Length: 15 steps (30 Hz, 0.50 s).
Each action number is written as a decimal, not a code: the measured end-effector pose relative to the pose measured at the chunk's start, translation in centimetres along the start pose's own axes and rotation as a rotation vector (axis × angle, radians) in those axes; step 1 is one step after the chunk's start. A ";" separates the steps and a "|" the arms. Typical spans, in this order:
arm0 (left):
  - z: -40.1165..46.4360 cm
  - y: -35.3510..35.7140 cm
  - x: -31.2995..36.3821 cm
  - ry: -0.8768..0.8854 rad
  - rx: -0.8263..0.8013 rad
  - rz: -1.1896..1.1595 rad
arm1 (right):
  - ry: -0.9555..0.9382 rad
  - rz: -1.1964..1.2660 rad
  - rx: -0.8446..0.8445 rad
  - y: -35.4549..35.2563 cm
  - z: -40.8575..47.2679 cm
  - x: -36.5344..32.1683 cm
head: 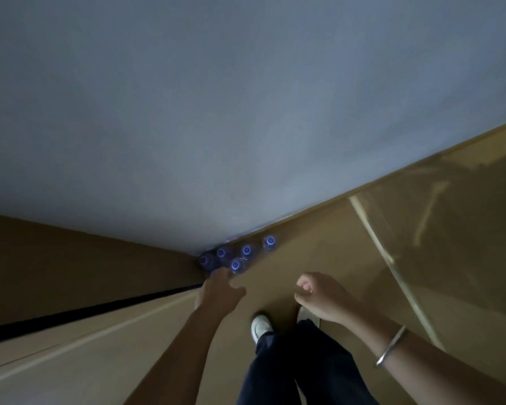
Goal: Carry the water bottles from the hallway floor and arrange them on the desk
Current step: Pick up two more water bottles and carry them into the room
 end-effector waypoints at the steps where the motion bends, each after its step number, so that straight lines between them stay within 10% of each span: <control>1: 1.2 0.8 -0.3 -0.011 0.007 -0.022 | 0.001 -0.010 -0.015 0.6 1.4 0.5; 15: 22.9 12.8 -5.2 0.016 0.055 -0.035 | 0.088 0.012 0.001 9.6 24.8 9.8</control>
Point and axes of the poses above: each hand's wrist, its own z-axis towards the middle knuckle, its own y-axis out of the palm, x = y × z, the point moved 2 cm from there along z, towards the middle knuckle, and after that the axes turned 2 degrees about -x, right-handed, at the moved point
